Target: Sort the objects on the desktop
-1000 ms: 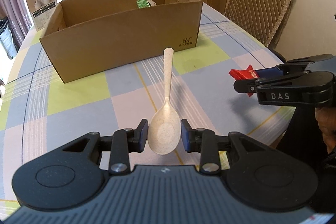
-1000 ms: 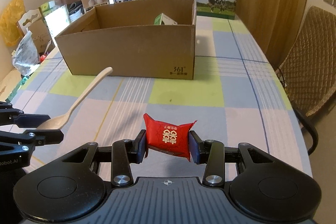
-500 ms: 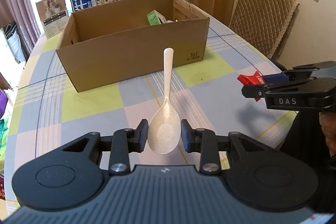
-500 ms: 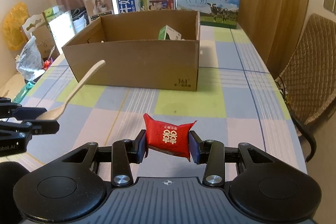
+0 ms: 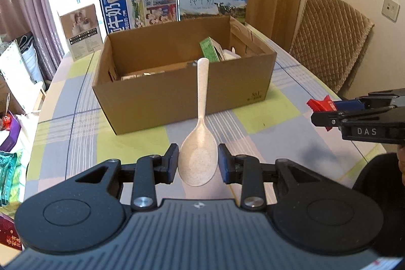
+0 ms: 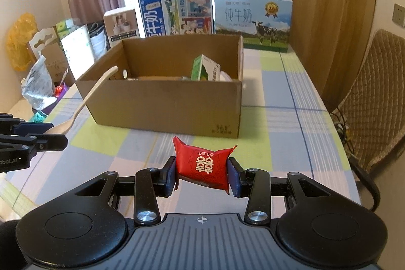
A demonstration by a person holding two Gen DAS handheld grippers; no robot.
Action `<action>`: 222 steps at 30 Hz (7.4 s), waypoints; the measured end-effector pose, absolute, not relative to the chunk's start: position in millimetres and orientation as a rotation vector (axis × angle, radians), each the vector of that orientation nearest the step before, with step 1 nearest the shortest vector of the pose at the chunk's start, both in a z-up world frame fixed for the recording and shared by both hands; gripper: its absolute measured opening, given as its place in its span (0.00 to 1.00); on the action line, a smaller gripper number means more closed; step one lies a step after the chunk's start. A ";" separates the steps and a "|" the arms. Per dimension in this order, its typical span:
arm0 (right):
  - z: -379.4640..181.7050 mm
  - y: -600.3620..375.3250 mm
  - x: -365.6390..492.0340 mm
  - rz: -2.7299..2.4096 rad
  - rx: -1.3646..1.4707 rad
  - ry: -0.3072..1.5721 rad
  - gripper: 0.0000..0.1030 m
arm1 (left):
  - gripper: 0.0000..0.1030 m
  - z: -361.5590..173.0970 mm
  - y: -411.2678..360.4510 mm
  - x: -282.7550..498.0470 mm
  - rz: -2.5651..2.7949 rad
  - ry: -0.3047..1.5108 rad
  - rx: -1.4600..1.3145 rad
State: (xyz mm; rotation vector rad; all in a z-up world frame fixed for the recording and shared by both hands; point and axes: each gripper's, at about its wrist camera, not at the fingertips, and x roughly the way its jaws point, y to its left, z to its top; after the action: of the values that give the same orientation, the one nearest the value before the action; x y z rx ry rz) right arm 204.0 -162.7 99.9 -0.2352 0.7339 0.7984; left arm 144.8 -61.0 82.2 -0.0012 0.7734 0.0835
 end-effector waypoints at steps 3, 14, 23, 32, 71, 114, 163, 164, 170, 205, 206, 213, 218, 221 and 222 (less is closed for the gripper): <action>105.9 -156.5 208.7 0.812 -0.235 0.724 0.38 | 0.27 86.2 -57.6 149.3 0.089 0.762 -0.006; 125.7 -132.8 231.9 0.851 -0.250 0.674 0.38 | 0.27 99.1 -47.2 171.1 0.099 0.739 0.013; 138.1 -114.7 255.6 0.868 -0.260 0.648 0.38 | 0.27 106.6 -32.5 194.4 0.107 0.726 0.017; 140.3 -96.0 282.5 0.878 -0.260 0.637 0.38 | 0.27 111.8 -16.3 224.7 0.109 0.718 0.003; 109.1 -22.3 343.6 0.913 -0.260 0.677 0.38 | 0.27 79.9 35.0 329.2 0.122 0.745 -0.048; 111.7 18.2 332.0 0.982 -0.260 0.676 0.38 | 0.32 67.4 57.1 315.2 0.167 0.740 -0.087; 149.1 -149.1 231.1 0.852 -0.129 0.835 0.98 | 0.99 134.4 -16.7 166.5 0.250 0.694 -0.235; 150.5 -154.0 226.7 0.845 -0.129 0.837 0.98 | 0.99 136.3 -20.0 160.9 0.249 0.693 -0.241; 161.2 -178.8 204.0 0.830 -0.136 0.823 0.98 | 0.99 148.4 -41.7 134.8 0.259 0.707 -0.223; 189.3 -220.5 164.5 0.829 -0.104 0.814 0.98 | 0.99 169.3 -85.6 71.1 0.279 0.688 -0.202; 189.1 -220.4 164.2 0.830 -0.106 0.814 0.98 | 0.99 169.0 -85.6 71.2 0.283 0.689 -0.199; 186.9 -218.9 165.6 0.826 -0.113 0.816 0.98 | 0.99 168.3 -84.0 71.5 0.295 0.687 -0.196; 186.4 -218.7 165.9 0.825 -0.115 0.819 0.98 | 0.99 165.9 -83.0 74.3 0.291 0.693 -0.190; 185.6 -218.3 166.5 0.825 -0.118 0.821 0.98 | 0.99 163.5 -83.3 75.4 0.289 0.697 -0.187; 185.5 -217.6 167.3 0.825 -0.119 0.822 0.98 | 0.99 163.1 -83.6 75.6 0.288 0.698 -0.189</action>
State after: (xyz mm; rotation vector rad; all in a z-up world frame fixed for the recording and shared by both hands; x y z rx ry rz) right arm 167.3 -217.6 185.5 -0.1194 0.8219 0.8249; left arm 75.6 -83.6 163.1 -0.1894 0.6982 0.2885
